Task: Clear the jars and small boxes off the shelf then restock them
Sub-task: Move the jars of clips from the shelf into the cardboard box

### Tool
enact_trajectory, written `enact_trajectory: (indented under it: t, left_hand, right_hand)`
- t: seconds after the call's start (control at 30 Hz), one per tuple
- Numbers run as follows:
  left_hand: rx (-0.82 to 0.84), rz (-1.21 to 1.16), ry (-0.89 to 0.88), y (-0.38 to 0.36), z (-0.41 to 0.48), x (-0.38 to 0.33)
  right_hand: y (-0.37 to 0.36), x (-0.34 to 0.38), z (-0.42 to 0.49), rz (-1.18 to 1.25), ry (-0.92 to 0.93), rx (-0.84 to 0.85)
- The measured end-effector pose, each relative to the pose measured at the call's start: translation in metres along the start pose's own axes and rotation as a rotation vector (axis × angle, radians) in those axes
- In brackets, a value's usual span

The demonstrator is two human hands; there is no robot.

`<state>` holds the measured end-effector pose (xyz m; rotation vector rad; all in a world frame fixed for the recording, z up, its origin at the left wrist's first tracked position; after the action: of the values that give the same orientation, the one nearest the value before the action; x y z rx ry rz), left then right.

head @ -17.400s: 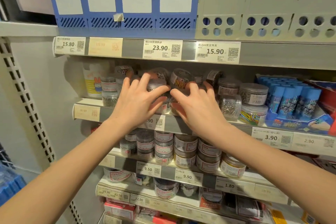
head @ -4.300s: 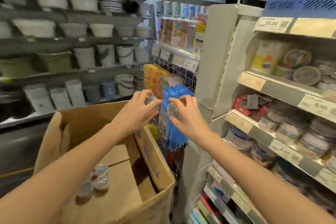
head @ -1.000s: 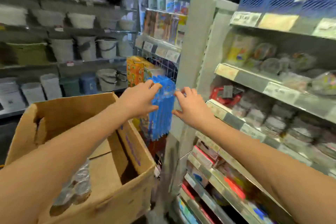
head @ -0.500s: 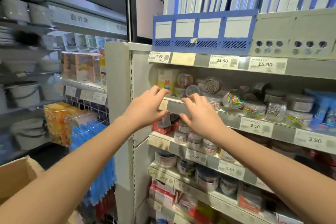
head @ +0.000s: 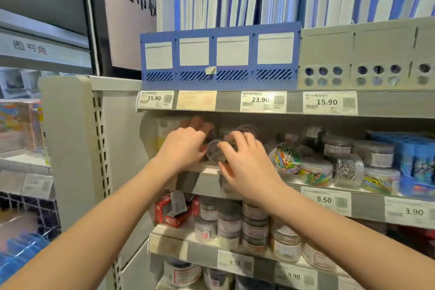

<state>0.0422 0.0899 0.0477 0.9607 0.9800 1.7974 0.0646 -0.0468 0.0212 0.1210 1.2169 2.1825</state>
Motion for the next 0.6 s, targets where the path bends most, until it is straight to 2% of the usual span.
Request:
enact_trajectory:
  t: [0.1, 0.23, 0.33, 0.53, 0.6]
  left_hand:
    - [-0.038, -0.057, -0.061, -0.009, 0.029, 0.002]
    - [0.112, -0.059, 0.0, -0.024, 0.067, 0.01]
    - [0.162, -0.017, -0.007, -0.031, 0.076, 0.009]
    - [0.114, -0.114, -0.011, -0.026, 0.056, 0.01]
    - [0.054, -0.138, -0.049, -0.023, 0.042, 0.011]
  right_hand:
    - [-0.007, -0.013, -0.004, -0.05, -0.018, 0.001]
    - [-0.012, -0.021, -0.008, -0.086, -0.024, -0.024]
    - [-0.013, -0.02, -0.008, -0.08, -0.017, -0.044]
    - [-0.017, -0.017, -0.011, -0.105, -0.005, -0.062]
    - [-0.017, -0.017, -0.012, -0.128, 0.012, -0.068]
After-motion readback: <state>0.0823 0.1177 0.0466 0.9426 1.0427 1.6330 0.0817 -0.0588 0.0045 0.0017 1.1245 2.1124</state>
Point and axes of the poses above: each hand's wrist, its own z-axis towards the middle knuckle, its own y-axis out of the back of the hand, x = y × z, the point moved 5 cm from there along z, towards the middle knuckle, and after that the axes turned 12 degrees about x, right-handed, at the moved point
